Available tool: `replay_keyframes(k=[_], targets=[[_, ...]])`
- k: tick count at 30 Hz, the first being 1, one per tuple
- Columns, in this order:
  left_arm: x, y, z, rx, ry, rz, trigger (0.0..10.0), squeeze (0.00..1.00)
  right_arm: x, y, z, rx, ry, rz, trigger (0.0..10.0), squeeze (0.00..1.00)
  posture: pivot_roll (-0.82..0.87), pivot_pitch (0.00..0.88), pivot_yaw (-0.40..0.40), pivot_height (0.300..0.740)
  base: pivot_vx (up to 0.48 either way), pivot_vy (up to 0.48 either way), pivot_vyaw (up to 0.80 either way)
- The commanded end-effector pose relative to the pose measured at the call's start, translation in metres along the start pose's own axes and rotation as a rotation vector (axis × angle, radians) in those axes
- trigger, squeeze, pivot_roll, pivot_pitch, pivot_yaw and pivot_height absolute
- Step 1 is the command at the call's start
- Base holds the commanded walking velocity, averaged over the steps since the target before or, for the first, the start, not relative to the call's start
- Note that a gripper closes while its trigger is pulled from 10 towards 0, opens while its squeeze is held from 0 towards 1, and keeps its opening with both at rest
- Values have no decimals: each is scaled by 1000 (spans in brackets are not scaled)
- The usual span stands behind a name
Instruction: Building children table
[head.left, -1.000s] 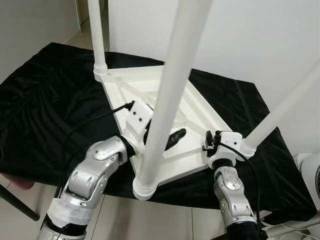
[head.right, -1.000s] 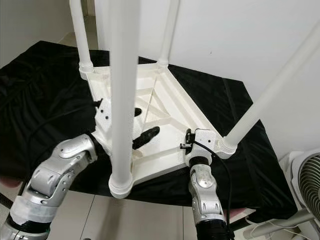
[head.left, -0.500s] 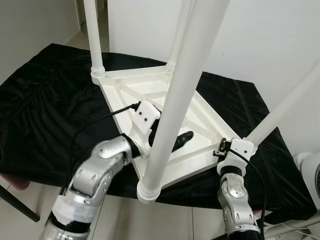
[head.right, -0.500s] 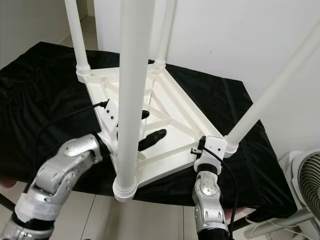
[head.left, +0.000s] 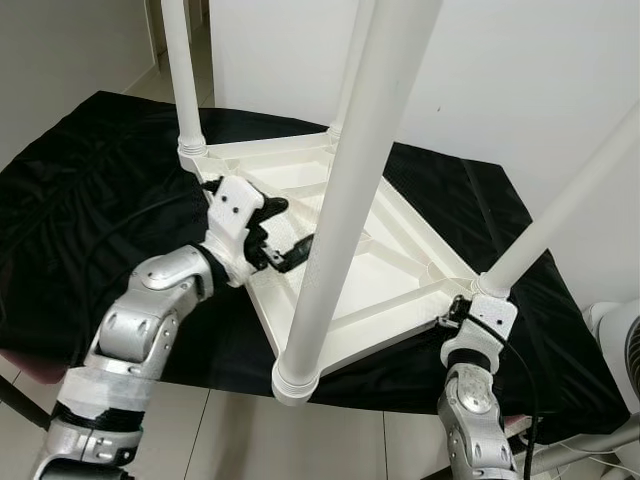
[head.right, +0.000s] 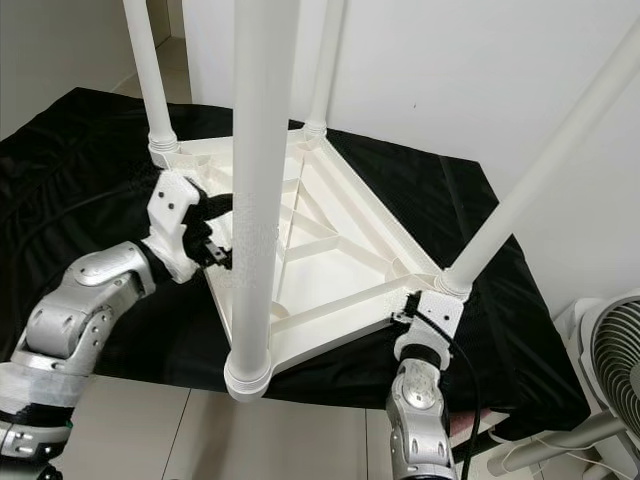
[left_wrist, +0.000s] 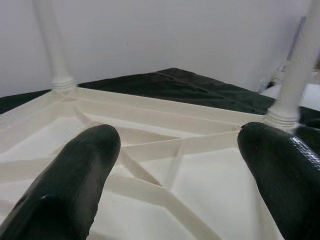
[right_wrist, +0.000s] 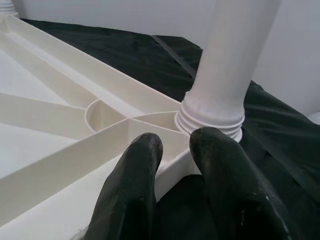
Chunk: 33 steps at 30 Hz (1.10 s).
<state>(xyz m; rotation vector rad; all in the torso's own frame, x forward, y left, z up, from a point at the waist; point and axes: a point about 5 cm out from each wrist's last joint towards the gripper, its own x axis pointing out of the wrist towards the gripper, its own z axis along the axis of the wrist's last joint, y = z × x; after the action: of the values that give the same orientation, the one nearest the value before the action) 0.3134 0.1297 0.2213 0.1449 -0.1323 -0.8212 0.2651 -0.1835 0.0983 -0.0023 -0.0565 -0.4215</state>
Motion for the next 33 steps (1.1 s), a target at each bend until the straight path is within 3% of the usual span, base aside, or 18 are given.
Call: replay_keyframes(k=[1, 12, 20, 22, 33], targets=[[0, 2, 3, 24, -6, -14, 10000, 0, 1, -6, -1, -2, 11, -29, 10000, 0, -41, 14, -101, 740, 0, 0, 0], [-4, -1, -1, 45, 25, -55, 10000, 0, -6, -7, -15, 71, 121, -77, 10000, 0, -33, 22, -105, 740, 0, 0, 0], [-6, -26, -10, 22, 62, -198, 10000, 0, 4, 3, -21, 138, 185, -17, 10000, 0, -25, 18, -107, 740, 0, 0, 0], [-7, -37, -11, 10, 64, -253, 10000, 0, 13, 11, -23, 165, 224, 34, 10000, 0, -14, 14, -110, 740, 0, 0, 0], [-9, -57, -3, 1, 57, -336, 10000, 0, 44, 25, -17, 174, 259, 141, 10000, 0, 1, 13, -115, 740, 0, 0, 0]])
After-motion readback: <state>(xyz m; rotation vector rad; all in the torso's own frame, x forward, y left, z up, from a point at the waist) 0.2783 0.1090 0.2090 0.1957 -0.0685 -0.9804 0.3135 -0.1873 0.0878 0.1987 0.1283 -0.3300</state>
